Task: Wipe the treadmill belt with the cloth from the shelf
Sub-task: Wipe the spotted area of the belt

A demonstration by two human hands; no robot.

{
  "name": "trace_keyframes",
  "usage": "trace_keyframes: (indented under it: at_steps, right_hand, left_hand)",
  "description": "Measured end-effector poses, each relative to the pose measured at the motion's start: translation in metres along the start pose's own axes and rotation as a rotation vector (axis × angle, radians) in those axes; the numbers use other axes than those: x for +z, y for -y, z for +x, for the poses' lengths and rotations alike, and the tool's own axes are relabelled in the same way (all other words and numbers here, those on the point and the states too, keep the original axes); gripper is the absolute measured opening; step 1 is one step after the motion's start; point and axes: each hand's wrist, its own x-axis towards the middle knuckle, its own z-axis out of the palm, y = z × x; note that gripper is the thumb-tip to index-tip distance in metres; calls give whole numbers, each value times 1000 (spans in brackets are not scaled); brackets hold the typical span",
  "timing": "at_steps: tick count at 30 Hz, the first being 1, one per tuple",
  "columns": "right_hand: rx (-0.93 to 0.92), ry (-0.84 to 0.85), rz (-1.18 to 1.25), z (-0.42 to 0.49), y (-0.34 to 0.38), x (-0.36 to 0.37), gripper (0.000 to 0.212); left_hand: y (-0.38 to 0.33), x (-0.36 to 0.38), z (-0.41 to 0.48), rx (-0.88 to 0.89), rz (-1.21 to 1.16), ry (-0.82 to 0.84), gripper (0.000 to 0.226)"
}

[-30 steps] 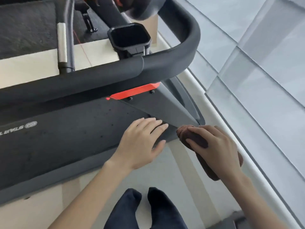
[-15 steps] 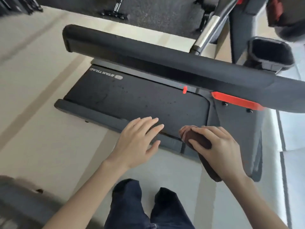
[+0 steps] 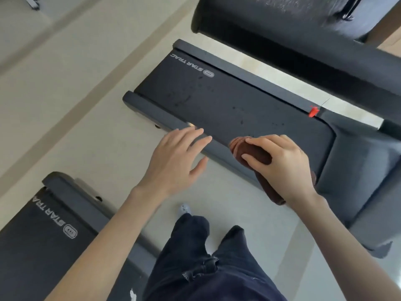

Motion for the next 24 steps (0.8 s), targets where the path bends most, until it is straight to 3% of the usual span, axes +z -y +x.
trace_keyframes:
  at_steps: [12,24]
  right_hand:
    - [-188,-12,89,111,125,72,31]
    - [-338,115,161,186,167,127,35]
  left_hand:
    - [151,-40,-43,-166,49,-42,47]
    - [223,-27,-53,-376,37,4,47]
